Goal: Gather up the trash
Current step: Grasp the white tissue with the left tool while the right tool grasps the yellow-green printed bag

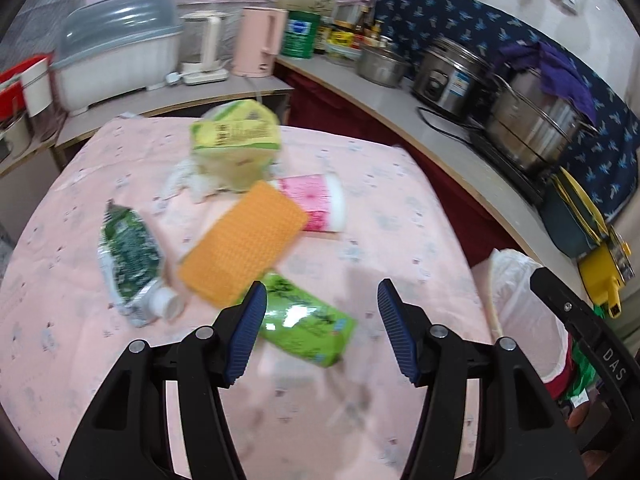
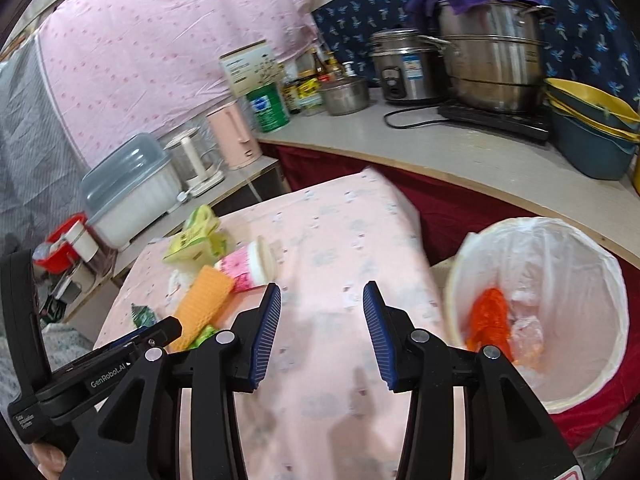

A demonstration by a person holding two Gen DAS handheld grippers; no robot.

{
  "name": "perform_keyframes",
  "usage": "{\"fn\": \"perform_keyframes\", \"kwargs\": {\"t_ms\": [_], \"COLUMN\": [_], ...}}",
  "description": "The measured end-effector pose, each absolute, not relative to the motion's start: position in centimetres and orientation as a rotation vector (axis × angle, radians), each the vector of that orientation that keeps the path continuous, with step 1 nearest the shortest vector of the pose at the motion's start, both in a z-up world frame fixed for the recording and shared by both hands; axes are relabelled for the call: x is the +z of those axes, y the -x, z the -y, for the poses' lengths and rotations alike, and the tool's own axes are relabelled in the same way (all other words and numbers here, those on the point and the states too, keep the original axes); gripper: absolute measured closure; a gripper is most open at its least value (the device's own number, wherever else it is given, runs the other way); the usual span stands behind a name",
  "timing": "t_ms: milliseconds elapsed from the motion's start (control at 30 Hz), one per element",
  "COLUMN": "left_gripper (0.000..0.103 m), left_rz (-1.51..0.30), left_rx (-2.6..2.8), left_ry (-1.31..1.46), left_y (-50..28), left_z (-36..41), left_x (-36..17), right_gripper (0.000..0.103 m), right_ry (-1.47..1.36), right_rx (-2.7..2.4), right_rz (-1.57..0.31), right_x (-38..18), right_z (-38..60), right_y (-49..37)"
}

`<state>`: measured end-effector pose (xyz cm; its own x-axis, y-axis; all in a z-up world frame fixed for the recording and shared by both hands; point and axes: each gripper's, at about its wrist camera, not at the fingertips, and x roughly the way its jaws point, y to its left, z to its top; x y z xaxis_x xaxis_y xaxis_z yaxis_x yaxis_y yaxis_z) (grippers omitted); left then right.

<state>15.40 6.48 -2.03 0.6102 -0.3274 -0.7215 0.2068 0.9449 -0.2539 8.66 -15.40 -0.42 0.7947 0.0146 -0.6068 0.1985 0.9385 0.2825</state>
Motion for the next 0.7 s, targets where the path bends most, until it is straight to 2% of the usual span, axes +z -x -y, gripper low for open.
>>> {"fn": "perform_keyframes", "kwargs": {"t_ms": [400,700], "left_gripper": [0.048,0.048], "left_rz": [-0.876,-0.886], "left_rx": [-0.155,-0.124], "left_ry": [0.237,0.242], "left_y": [-17.2,-20.3], "left_z": [-16.5,-19.9], "left_x": [-4.0,-4.9], "right_gripper": [0.061,0.061], "right_ry": [-0.276,-0.251], "right_rx": [0.030,0.076], "right_rz": [-0.716,-0.747], "right_x": [-1.7,-2.5], "right_z": [7.1,4.0], "right_y": [-12.9,-17.1]}}
